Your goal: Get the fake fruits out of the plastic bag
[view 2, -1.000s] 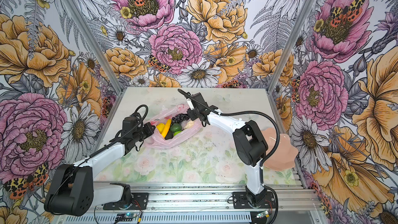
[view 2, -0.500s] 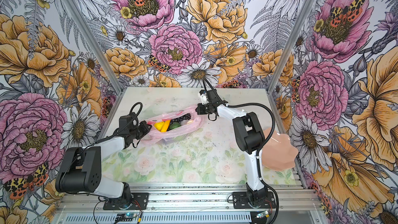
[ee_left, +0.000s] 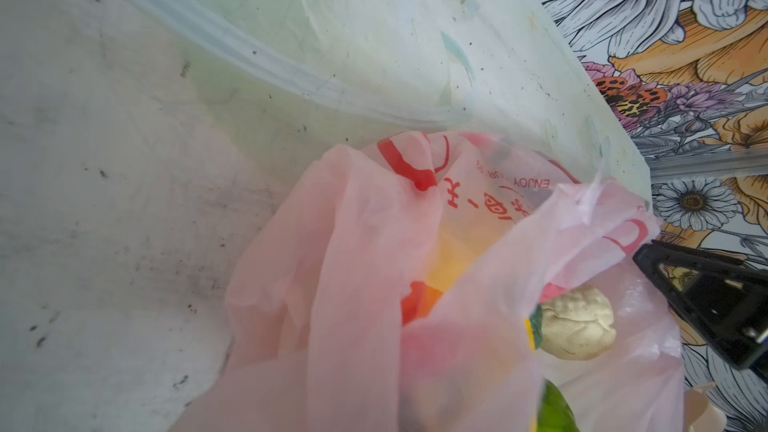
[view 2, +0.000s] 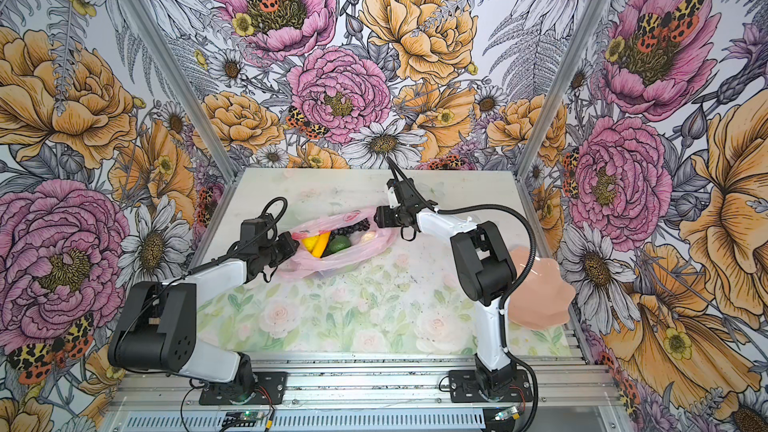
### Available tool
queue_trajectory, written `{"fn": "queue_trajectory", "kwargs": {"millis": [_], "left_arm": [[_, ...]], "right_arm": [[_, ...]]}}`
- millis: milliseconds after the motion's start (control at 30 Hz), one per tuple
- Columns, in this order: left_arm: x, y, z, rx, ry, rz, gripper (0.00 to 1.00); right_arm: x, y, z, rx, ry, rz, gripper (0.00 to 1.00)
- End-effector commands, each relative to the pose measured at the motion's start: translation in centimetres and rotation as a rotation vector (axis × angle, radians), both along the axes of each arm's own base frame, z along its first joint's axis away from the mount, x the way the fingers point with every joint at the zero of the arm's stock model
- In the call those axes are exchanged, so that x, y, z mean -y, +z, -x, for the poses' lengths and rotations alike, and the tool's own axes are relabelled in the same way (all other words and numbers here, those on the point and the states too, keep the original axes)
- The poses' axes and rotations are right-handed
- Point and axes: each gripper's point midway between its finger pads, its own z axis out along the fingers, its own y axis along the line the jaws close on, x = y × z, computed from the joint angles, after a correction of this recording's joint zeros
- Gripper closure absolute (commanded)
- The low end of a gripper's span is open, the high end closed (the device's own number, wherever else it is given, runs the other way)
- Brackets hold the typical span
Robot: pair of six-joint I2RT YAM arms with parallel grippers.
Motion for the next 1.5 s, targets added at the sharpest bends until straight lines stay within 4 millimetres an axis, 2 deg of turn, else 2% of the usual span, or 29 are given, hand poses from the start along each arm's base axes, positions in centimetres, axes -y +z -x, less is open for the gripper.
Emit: {"fn": "queue_trajectory", "kwargs": {"millis": [0,133,233,333,433,467,567,667,767,833,900,1000,1167,1300,1467], "left_arm": [[-0.7,0.9,0.3,0.024,0.027,-0.068,0.95],[-0.6,1.0,1.0,0.031,0.028,-0.070,0.90],[-0.2,0.9,1.5,0.021,0.017,-0.070,0.82],[0.0,0.9,2.1,-0.004,0.011,-0.075,0.62],[-0.2,1.4,3.2,-0.018,0.033,-0.122,0.37],[-0.2,1.5,3.6,-0.027,0.039,-0.128,0.33],[0.2,1.0,4.3,-0.059,0.034,-0.106,0.30],[0.8,0.0,4.7,-0.086,0.014,-0.075,0.35],[1.3,-0.7,5.0,-0.087,0.003,-0.029,0.45],[1.3,-1.0,5.3,-0.085,0.003,-0.006,0.55],[0.9,-1.3,5.7,-0.081,0.017,0.004,0.66],[-0.6,-1.6,6.3,-0.066,0.068,0.027,0.78],[-2.9,-2.5,7.8,-0.069,0.151,0.009,0.88],[-3.1,-2.9,7.6,-0.106,0.162,-0.029,0.89],[-2.7,-2.8,5.5,-0.089,0.150,-0.031,0.90]], "right_arm": [[1.6,4.3,0.9,0.119,-0.094,0.073,0.21],[2.1,2.6,2.7,0.096,-0.139,0.148,0.18],[2.5,0.8,3.6,0.061,-0.166,0.205,0.19],[2.9,-0.4,4.2,0.032,-0.180,0.232,0.21],[3.0,-1.0,5.0,0.012,-0.180,0.237,0.22],[3.0,-1.2,5.3,0.006,-0.175,0.235,0.22],[2.6,-1.7,6.2,-0.019,-0.158,0.218,0.28],[2.2,-2.6,7.1,-0.048,-0.139,0.209,0.39],[2.4,-3.2,8.0,-0.065,-0.141,0.213,0.54],[2.9,-3.4,8.6,-0.066,-0.151,0.209,0.63],[3.7,-3.4,9.2,-0.060,-0.171,0.215,0.73],[5.0,-4.0,10.1,-0.062,-0.206,0.235,0.83],[6.0,-5.8,10.7,-0.084,-0.235,0.265,0.90],[4.7,-6.2,9.7,-0.085,-0.220,0.255,0.92],[2.5,-5.3,7.0,-0.051,-0.205,0.227,0.92]]}}
